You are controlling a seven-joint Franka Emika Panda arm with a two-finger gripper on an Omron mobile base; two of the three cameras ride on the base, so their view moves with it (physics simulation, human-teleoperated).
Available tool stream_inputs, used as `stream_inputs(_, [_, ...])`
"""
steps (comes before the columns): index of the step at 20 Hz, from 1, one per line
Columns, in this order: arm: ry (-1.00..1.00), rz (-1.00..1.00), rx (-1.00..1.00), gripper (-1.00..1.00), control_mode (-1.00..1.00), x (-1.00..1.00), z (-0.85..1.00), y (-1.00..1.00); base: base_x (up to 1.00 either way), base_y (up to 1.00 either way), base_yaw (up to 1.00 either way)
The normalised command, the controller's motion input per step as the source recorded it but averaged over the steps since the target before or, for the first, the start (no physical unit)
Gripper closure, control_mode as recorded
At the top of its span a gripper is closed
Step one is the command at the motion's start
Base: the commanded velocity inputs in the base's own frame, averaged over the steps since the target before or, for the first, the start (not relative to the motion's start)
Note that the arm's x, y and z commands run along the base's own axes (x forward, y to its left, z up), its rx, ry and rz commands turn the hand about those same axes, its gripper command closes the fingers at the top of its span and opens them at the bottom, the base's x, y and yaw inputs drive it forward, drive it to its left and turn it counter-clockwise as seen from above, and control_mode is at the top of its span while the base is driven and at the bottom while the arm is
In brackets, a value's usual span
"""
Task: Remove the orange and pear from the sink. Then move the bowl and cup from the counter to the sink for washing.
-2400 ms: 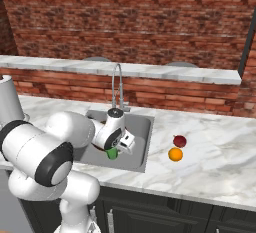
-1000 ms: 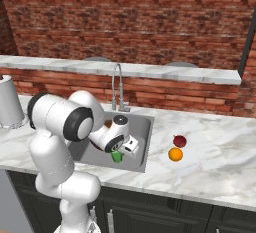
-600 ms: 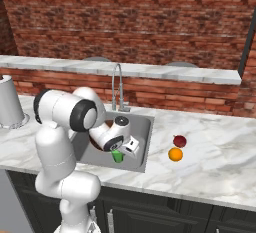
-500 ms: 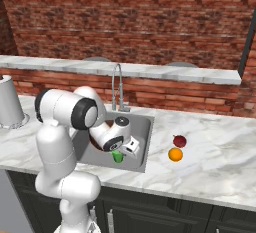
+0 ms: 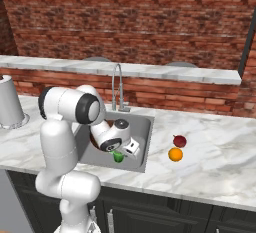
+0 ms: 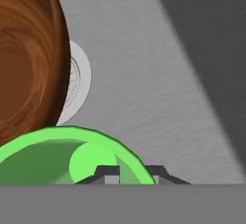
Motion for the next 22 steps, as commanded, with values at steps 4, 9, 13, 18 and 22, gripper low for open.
stream_inputs(4, [0.00,0.00,0.00,1.00,-1.00,0.07,-0.11,-0.01,0.00,0.00,0.00])
stream_inputs(9, [0.00,0.00,0.00,1.00,-1.00,0.04,-0.10,-0.02,0.00,0.00,0.00])
stream_inputs(13, [0.00,0.01,0.00,1.00,-1.00,-0.01,-0.04,-0.05,0.00,0.00,0.00])
stream_inputs(18, [0.00,0.02,0.03,1.00,-1.00,-0.02,-0.01,-0.09,0.00,0.00,0.00])
stream_inputs(22, [0.03,0.02,0.03,1.00,-1.00,-0.02,-0.01,-0.07,0.00,0.00,0.00])
